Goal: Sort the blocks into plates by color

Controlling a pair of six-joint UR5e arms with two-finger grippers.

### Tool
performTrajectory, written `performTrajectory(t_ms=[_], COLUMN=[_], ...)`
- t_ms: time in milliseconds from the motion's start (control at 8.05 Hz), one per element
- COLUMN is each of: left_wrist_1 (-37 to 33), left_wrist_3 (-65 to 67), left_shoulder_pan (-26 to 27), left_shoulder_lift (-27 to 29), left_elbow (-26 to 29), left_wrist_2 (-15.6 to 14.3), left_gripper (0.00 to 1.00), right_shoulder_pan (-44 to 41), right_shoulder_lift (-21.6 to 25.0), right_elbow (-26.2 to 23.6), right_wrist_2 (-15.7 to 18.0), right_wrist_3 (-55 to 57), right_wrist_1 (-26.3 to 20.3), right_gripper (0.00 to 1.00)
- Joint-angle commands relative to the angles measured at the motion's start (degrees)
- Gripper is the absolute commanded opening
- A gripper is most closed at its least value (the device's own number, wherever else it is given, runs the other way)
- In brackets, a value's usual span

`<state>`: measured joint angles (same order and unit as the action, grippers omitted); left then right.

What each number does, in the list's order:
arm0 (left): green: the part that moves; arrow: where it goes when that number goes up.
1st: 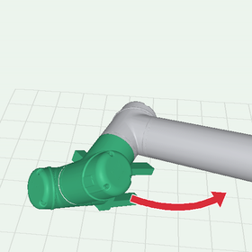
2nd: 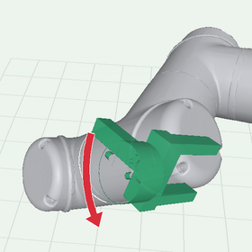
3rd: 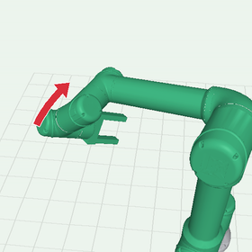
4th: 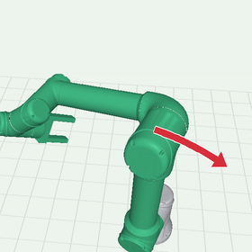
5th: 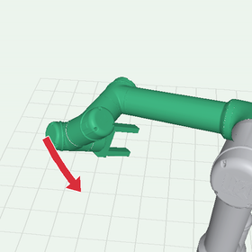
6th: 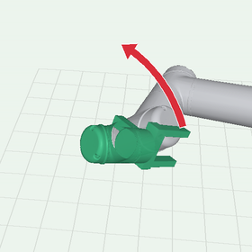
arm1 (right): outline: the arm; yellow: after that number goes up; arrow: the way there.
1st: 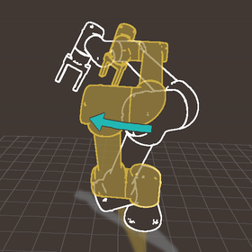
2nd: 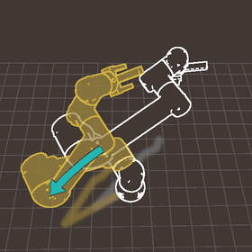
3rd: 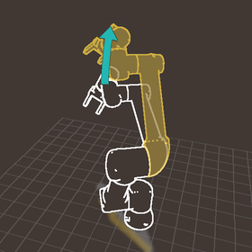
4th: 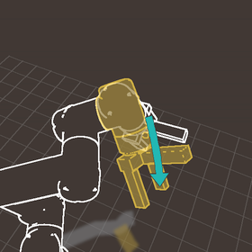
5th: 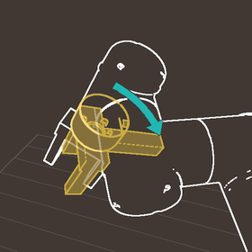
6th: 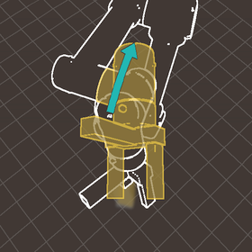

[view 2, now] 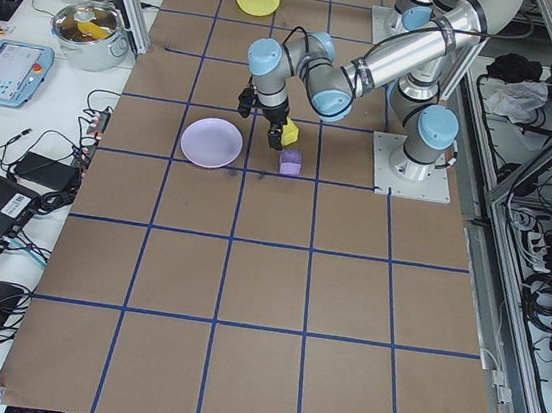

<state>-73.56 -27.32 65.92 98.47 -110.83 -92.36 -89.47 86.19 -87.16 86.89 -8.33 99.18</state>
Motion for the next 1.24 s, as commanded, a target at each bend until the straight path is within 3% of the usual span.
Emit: performTrajectory(t_ms=[0,497,1118], left_wrist_1=[2.99,4.75,4.92], left_wrist_3=[-0.46,-0.11,-0.19], left_shoulder_pan=[-1.4,-1.58,-2.72], left_shoulder_lift=[3.22,4.01,7.17], left_elbow=[-0.44,-5.27,-5.72], left_wrist_2=[0.25,0.25,-0.18], left_gripper=[1.0,0.97,0.97], right_shoulder_pan=[0.0,0.0,0.09], right_shoulder_lift=[-0.06,0.12,0.21], right_elbow=[-0.02,-0.02,-0.02], right_wrist_2=[-0.23,-0.23,0.38], right_wrist_3=[-0.02,-0.02,-0.02], right_wrist_1=[-0.3,-0.74,-0.82], right_gripper=[1.0,1.0,1.0])
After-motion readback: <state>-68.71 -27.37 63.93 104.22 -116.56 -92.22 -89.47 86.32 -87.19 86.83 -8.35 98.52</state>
